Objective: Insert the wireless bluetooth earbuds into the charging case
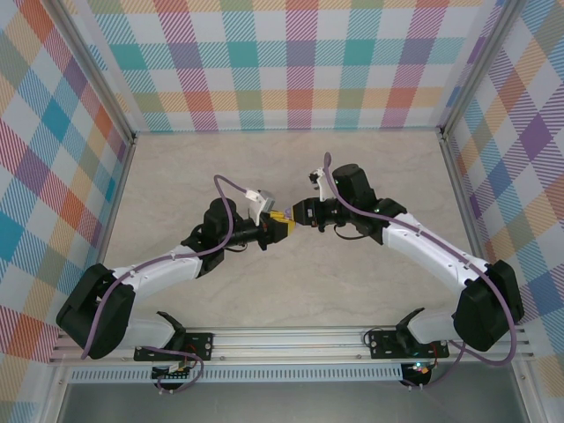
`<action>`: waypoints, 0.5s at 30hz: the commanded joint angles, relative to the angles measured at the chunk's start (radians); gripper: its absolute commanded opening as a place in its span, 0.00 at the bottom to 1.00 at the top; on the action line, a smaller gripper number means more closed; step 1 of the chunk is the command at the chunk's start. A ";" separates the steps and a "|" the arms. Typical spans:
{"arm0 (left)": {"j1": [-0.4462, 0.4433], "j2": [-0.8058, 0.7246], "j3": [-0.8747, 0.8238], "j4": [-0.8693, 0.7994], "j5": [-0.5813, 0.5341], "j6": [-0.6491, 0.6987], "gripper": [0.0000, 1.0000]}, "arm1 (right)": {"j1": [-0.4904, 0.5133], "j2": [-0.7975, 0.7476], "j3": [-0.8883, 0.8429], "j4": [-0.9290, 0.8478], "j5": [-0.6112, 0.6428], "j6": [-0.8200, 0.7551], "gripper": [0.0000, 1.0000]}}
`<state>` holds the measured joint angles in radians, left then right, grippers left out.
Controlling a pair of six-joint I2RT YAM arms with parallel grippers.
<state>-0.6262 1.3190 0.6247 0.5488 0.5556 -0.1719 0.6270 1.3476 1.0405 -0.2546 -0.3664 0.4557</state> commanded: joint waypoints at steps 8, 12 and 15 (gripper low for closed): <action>-0.010 -0.013 0.008 0.059 0.001 0.006 0.22 | 0.008 -0.023 0.027 -0.053 0.036 -0.020 0.46; -0.010 -0.021 0.008 0.039 -0.005 0.019 0.22 | 0.008 -0.044 0.029 -0.067 0.065 -0.025 0.51; -0.010 -0.031 0.006 0.032 -0.008 0.025 0.22 | 0.008 -0.058 0.026 -0.076 0.094 -0.025 0.54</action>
<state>-0.6262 1.3190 0.6243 0.5476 0.5480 -0.1673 0.6319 1.3220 1.0458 -0.2943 -0.3157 0.4507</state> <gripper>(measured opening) 0.221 0.529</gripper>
